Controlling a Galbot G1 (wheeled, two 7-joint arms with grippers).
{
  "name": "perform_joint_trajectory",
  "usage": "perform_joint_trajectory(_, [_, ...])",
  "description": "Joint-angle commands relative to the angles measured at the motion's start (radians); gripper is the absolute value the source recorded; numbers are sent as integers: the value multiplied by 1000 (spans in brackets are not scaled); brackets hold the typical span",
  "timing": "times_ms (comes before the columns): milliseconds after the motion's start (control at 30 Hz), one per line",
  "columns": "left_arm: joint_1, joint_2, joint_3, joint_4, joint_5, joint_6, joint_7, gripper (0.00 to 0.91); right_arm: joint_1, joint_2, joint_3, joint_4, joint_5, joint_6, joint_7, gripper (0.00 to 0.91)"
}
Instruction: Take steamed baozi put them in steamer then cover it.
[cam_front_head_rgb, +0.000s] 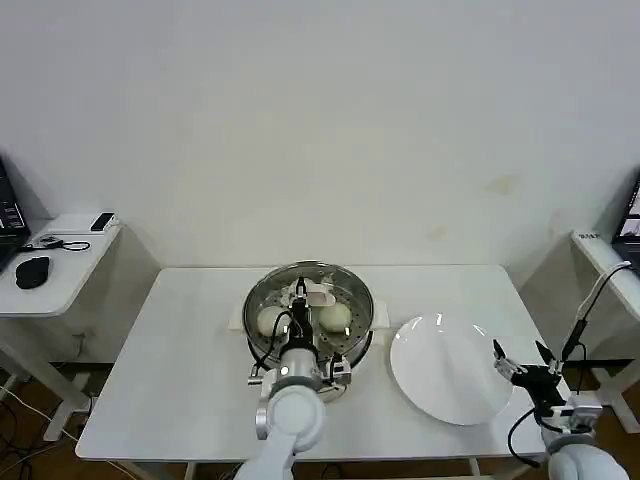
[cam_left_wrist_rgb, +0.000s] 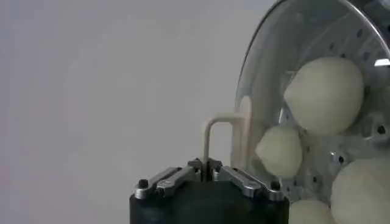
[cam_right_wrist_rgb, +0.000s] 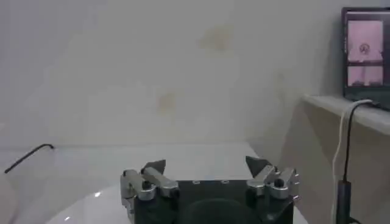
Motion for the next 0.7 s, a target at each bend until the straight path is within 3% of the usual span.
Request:
perform_joint_trajectory(33, [2,-2,1,11,-9,-4,-10,0,-1,-1,3,-1,-2,3,0,907])
perform_joint_trajectory(467, [10,-1,1,0,-11,-8,-9,0,1,5,3,-4,-4,3,0,907])
perform_joint_trajectory(500, [10,-1,1,-1,-11,-8,-9,81,1,5,4,-4,-4,3,0,907])
perform_joint_trajectory(533, [11,-1,1,-1,-10,-8,-10,222,0,6,4,-4,-4,4,0,907])
perform_joint_trajectory(567, [11,-1,3,-2,-10,-8,-16,907,0,6,4,-4,-4,4,0,907])
perform_joint_trajectory(700, [14,-1,1,-8,-12,-16,-16,907,-2,6,5,-8,-6,6,0,907])
